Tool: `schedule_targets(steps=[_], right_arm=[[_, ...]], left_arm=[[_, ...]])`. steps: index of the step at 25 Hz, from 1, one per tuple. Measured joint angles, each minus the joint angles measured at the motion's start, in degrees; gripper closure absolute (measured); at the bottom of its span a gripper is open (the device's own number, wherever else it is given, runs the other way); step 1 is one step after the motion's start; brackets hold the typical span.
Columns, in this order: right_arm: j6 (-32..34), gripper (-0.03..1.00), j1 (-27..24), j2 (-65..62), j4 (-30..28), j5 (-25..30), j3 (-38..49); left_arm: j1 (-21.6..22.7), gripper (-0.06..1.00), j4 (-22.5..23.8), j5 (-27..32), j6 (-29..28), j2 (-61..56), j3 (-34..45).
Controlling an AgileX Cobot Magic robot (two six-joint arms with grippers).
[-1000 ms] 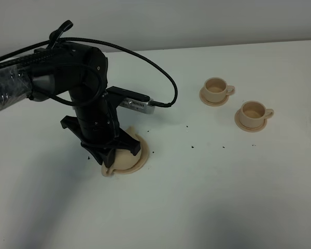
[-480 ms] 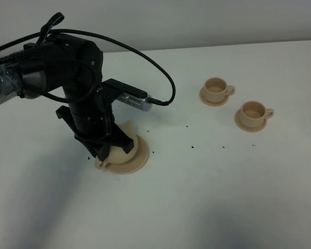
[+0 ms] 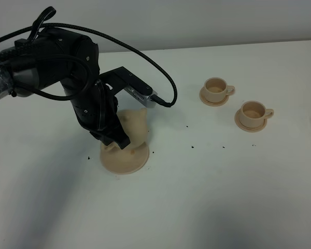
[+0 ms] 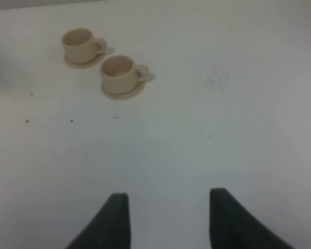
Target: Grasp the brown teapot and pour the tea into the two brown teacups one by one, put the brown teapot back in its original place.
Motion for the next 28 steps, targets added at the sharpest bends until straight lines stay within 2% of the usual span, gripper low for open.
schedule_targets(steps=[7,13,18,21,28], right_arm=[[0.00,0.58,0.00,0.00,0.00,0.00,0.00],[0.00,0.58,0.00,0.00,0.00,0.00,0.00],[0.00,0.58,0.00,0.00,0.00,0.00,0.00],[0.00,0.58,0.00,0.00,0.00,0.00,0.00],[0.00,0.58,0.00,0.00,0.00,0.00,0.00]], left_arm=[[0.00,0.79,0.00,-6.31,8.25,0.00,0.00],[-0.39,0.79,-0.50,-11.11,11.40,0.00,0.00],[-3.00,0.79,-1.22,-14.54,13.37,0.00,-0.08],[-5.07,0.79,-1.26,-14.49,13.81,1.00,-2.30],[-9.72,0.79,-1.07,-11.69,13.81,8.77,-14.18]])
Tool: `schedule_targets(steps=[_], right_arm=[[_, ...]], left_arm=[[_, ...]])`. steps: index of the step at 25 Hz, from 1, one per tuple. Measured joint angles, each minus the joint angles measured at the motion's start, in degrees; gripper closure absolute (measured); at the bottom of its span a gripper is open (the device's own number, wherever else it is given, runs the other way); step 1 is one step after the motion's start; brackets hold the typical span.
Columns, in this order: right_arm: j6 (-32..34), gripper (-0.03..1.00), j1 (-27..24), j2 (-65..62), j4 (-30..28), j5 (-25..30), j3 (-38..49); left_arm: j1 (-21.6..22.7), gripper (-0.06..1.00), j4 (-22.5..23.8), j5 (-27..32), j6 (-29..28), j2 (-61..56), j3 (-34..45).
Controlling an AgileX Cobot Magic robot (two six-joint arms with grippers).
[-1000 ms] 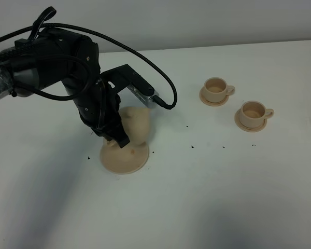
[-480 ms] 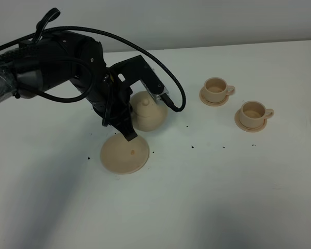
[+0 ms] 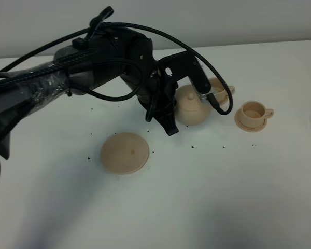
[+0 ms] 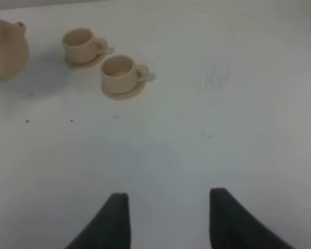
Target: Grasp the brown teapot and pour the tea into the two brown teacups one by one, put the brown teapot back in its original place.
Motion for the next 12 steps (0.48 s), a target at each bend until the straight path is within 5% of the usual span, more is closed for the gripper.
schedule_targets(steps=[12], right_arm=[[0.00,0.58,0.00,0.00,0.00,0.00,0.00]], left_arm=[[-2.86,0.79,1.30,0.87,3.35,8.23,-9.75]])
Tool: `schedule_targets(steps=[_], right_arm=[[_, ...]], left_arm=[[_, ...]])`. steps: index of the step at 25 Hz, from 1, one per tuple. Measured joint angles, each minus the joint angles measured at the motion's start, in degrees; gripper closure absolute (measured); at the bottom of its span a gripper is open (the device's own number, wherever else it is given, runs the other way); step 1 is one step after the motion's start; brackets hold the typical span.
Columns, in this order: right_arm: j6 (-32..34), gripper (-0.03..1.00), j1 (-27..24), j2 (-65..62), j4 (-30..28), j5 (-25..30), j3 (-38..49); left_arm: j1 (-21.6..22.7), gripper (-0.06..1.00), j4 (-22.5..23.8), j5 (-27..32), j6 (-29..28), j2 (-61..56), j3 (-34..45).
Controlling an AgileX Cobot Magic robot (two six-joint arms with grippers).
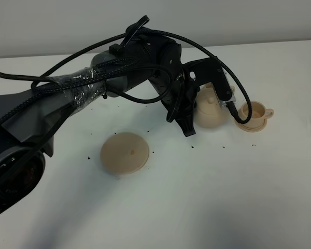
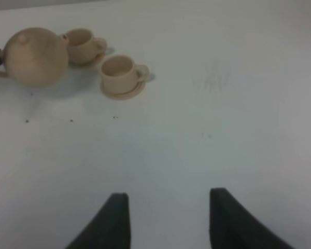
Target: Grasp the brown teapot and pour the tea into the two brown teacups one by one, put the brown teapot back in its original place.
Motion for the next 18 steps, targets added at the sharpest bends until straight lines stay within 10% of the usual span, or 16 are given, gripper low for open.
schedule_targets(steps=[18], right_arm=[[0.00,0.58,0.00,-0.05,0.00,0.00,0.00]], left_arm=[[-0.36,0.79,1.49,-4.54,-1.08,1.81,-1.15]])
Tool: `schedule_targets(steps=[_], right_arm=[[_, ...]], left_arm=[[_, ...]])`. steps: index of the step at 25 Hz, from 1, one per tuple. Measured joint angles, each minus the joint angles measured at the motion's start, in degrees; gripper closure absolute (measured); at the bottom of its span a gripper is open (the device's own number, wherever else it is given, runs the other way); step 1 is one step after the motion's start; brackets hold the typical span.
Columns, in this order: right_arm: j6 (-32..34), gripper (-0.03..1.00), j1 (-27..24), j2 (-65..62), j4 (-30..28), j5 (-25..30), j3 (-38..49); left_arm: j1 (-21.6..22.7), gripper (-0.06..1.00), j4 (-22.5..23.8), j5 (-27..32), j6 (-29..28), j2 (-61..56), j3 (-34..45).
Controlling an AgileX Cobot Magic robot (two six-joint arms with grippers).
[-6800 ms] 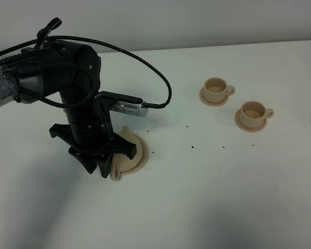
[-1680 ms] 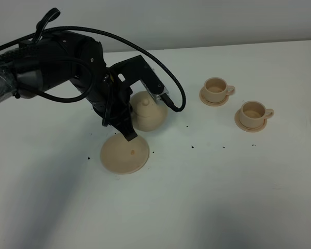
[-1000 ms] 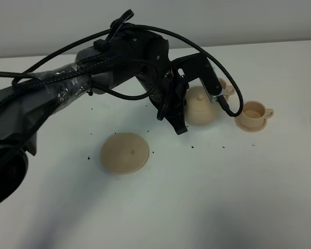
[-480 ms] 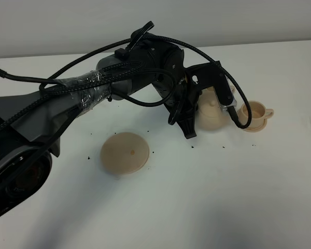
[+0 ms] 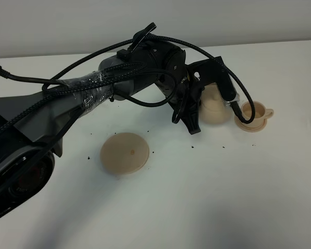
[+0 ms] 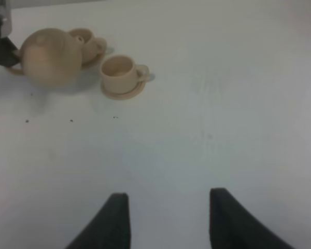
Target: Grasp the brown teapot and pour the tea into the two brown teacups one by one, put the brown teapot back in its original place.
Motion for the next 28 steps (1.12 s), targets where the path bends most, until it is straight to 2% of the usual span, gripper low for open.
schedule_targets(steps=[8,28], right_arm=[[0.00,0.58,0.00,0.00,0.00,0.00,0.00],[0.00,0.58,0.00,0.00,0.00,0.00,0.00]], left_arm=[[-0.91,0.79,4.66,1.21,-2.02,0.00,-2.45],[-2.08,0.79,9.34,0.80,-2.87,0.00,-2.45]])
